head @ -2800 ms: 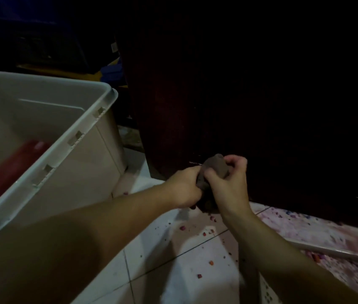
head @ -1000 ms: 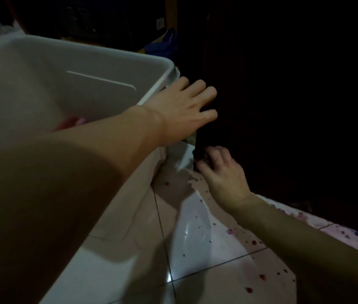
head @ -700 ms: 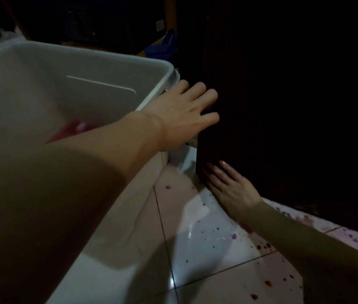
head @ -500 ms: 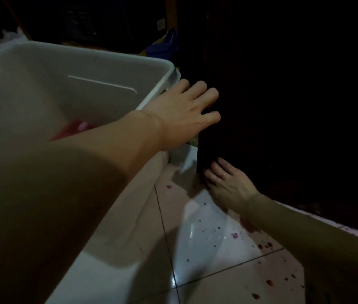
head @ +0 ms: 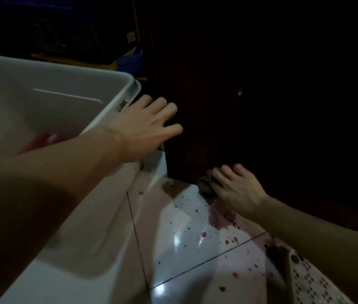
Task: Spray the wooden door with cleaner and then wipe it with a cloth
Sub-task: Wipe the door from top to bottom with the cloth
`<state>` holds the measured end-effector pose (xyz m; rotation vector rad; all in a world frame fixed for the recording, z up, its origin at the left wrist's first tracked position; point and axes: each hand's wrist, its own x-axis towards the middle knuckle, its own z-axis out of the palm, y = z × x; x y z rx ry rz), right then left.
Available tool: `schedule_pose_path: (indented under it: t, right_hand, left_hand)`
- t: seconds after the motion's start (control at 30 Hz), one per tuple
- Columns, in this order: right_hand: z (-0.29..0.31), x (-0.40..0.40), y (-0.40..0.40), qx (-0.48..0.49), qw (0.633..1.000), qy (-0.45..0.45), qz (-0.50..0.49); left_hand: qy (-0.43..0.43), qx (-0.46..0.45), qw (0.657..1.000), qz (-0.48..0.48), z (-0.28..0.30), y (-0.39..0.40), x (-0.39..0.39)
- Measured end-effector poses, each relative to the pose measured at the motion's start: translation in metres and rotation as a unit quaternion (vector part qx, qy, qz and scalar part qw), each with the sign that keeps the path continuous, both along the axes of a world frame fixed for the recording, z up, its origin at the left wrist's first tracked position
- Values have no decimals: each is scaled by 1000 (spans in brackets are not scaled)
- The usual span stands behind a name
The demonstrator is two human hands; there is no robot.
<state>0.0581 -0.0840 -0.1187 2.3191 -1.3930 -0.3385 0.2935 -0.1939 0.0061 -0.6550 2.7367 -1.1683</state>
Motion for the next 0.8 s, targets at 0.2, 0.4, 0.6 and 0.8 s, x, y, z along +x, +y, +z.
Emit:
schedule_pose_path:
  t: [0.2, 0.4, 0.6, 0.8]
  right_hand:
    - [27, -15, -5, -210, 973, -81, 44]
    - [50, -28, -8, -226, 968, -71, 81]
    - [109, -24, -25, -415, 895, -154, 59]
    - [83, -20, -18, -306, 944, -109, 59]
  left_hand:
    - [-6, 6, 1000, 15, -2, 3, -9]
    - [-13, 35, 998, 41, 5, 13, -15]
    - [13, 52, 996, 76, 6, 19, -25]
    - [33, 63, 995, 70, 16, 26, -40]
